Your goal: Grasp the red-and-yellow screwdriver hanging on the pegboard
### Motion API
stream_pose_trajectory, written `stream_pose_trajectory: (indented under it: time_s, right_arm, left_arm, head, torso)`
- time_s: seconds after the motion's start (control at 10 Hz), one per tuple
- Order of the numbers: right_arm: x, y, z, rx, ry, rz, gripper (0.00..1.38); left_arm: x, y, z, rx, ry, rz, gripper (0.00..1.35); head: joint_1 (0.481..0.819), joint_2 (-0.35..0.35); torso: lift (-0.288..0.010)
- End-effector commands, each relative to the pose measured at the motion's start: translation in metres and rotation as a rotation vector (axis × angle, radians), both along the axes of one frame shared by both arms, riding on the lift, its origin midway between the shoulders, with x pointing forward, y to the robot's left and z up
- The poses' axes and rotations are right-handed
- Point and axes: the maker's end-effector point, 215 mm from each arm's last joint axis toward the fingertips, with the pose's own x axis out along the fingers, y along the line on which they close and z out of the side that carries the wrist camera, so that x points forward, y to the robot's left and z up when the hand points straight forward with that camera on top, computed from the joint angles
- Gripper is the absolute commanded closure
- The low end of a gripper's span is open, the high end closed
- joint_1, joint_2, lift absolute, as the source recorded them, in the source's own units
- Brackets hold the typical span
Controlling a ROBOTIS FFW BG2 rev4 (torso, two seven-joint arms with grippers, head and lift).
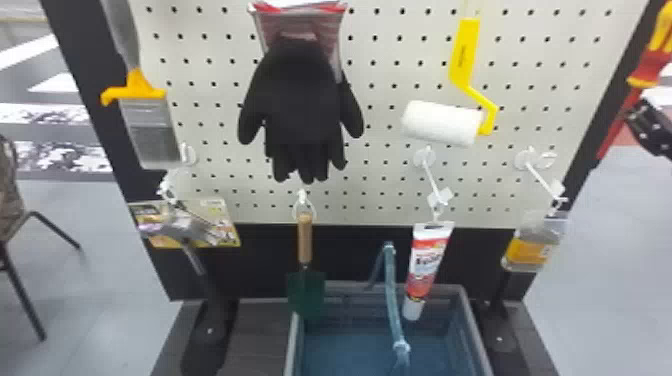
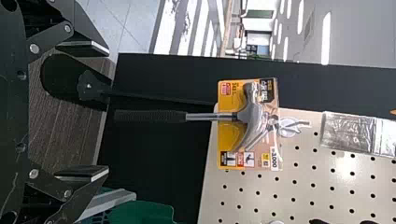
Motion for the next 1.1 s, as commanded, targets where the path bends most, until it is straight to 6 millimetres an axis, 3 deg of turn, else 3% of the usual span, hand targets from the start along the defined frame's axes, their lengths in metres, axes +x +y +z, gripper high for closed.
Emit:
stream_pose_trajectory:
  time_s: [0.0,0.4,0.8,1.0]
  right_arm:
    - [0.01,0.012,0.004,0.066,0.006,0.077,0.19]
    - [0.017,0.052,0.029,0.134,0.002,0.238,0.18]
    - [0.003,0.07,0.067,0.122,-0.029,0.258,0.18]
    - [-0.002,0.075,0.077,0.102,-0.033,0.253,0.19]
  left_arm:
    - [0.0,-0.001,0.0,0.003,0.002,-0.002,0.38]
    - [0.0,-0.001,-0.003,0.015,0.01,-0.001,0.38]
    - [0.0,0.002,0.001,0.024,0.012,0.003,0.38]
    - [-0.001,0.003,0.001,0.025,0.016,0.004,0.38]
  head:
    - [0.549,0.0]
    - [0.549,0.0]
    - [0.549,0.0]
    - [0.549,0.0]
  torso:
    - [-0.1]
    - [-0.1]
    - [-0.1]
    - [-0.1]
